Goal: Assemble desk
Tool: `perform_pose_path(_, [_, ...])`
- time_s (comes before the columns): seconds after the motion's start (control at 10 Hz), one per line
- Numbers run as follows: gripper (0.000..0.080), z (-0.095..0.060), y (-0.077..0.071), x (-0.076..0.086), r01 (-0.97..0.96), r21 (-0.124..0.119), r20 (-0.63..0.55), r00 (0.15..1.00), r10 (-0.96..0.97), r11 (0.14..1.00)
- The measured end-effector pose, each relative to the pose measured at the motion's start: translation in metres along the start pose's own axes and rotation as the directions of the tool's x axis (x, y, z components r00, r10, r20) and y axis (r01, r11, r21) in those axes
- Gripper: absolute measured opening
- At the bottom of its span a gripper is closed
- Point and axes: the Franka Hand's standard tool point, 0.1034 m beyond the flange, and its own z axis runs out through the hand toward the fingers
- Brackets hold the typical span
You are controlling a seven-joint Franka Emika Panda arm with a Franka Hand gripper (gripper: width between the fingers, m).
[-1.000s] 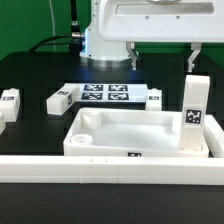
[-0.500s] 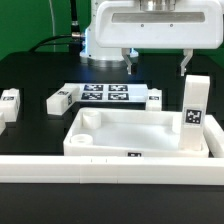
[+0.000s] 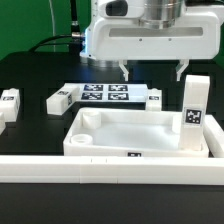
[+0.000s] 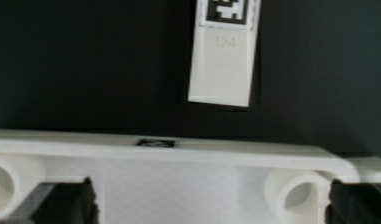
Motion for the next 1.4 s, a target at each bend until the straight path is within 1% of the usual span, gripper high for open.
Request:
perform_pose_path(0.1, [0.0649,0.0,0.001,-0.003,0.015,0.01,0.104,0.994,-0.016,1.0])
perform_pose_path(0.2, [0.0649,0.0,0.002,0.0,0.01,0.011,0.163,0.987,-0.012,1.0])
perform_pose_path(0.3, [0.0649,0.002,0.001,-0.003,0.01,0.011,0.237,0.971,-0.012,1.0])
perform_pose_path(0.4, [0.0649,0.004,0.001,-0.003,0.01,0.009,0.272,0.962,-0.012,1.0])
perform_pose_path(0.5, [0.0649,0.008,0.001,-0.009,0.011,0.008,0.347,0.938,-0.013,1.0])
perform_pose_path(0.6, [0.0649,0.011,0.0,-0.009,0.012,0.006,0.409,0.912,-0.014,1.0])
perform_pose_path(0.7, [0.0649,0.015,-0.001,-0.007,0.014,0.004,0.436,0.9,-0.014,1.0])
perform_pose_path(0.8, [0.0649,0.017,-0.001,-0.015,0.011,0.001,0.5,0.866,-0.01,1.0])
perform_pose_path(1.0, [0.0649,0.023,0.002,-0.017,0.007,-0.002,0.606,0.795,-0.005,1.0])
perform_pose_path(1.1, [0.0649,0.029,0.003,-0.013,0.005,-0.003,0.603,0.798,-0.002,1.0])
perform_pose_path(1.2, [0.0649,0.031,0.003,-0.013,0.005,-0.004,0.595,0.804,-0.002,1.0])
perform_pose_path(1.4, [0.0649,0.039,0.006,-0.015,-0.013,-0.016,0.595,0.803,0.019,1.0])
